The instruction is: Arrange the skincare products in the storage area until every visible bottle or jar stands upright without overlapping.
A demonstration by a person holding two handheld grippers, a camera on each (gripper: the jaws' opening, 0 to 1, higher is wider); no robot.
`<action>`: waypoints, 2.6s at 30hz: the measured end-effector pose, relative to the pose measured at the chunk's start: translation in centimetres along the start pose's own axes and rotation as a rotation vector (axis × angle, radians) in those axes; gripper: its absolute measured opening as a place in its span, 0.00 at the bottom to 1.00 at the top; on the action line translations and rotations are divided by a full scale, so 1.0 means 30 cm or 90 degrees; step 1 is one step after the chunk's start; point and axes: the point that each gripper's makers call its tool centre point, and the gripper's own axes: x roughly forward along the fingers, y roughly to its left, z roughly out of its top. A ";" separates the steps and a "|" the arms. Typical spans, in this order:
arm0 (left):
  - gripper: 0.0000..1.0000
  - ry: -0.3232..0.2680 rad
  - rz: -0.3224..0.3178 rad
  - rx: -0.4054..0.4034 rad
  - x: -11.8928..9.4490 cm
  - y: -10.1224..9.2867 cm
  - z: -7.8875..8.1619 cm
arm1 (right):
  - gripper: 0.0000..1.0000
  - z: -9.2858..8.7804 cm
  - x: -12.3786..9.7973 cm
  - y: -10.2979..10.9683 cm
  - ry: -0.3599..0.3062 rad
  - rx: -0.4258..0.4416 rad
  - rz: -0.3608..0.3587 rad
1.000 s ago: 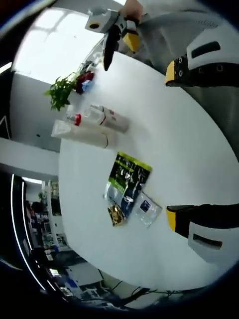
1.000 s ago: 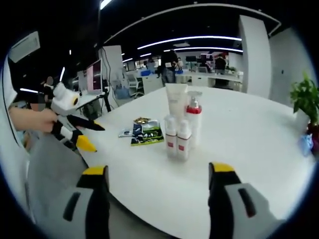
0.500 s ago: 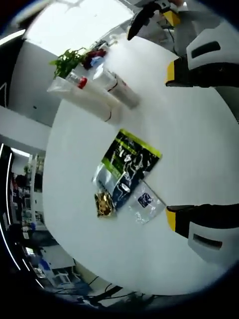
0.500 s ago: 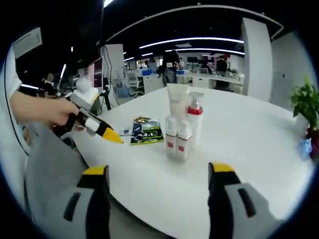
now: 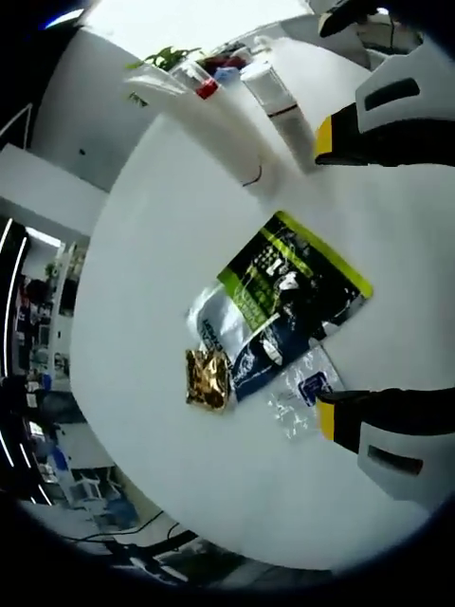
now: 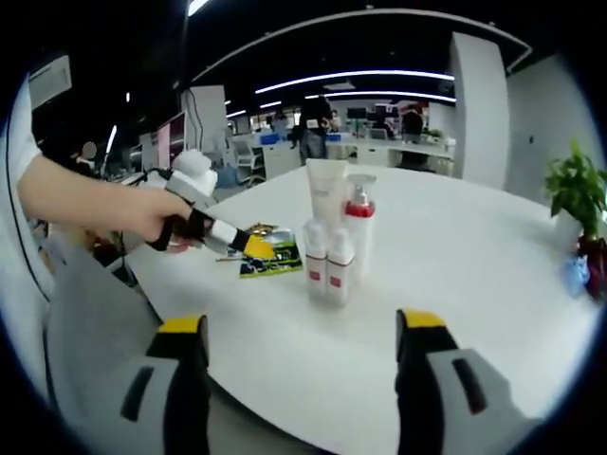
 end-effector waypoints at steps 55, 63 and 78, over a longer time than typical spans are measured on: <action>0.96 0.033 0.119 0.067 0.117 0.125 0.044 | 0.79 -0.021 0.005 -0.040 0.019 0.029 -0.033; 0.92 0.057 0.136 0.090 0.140 0.119 0.060 | 0.79 -0.020 0.003 -0.044 0.017 0.034 -0.035; 0.74 -0.031 0.146 0.094 0.127 0.177 0.093 | 0.78 -0.021 0.002 -0.047 0.019 0.033 -0.041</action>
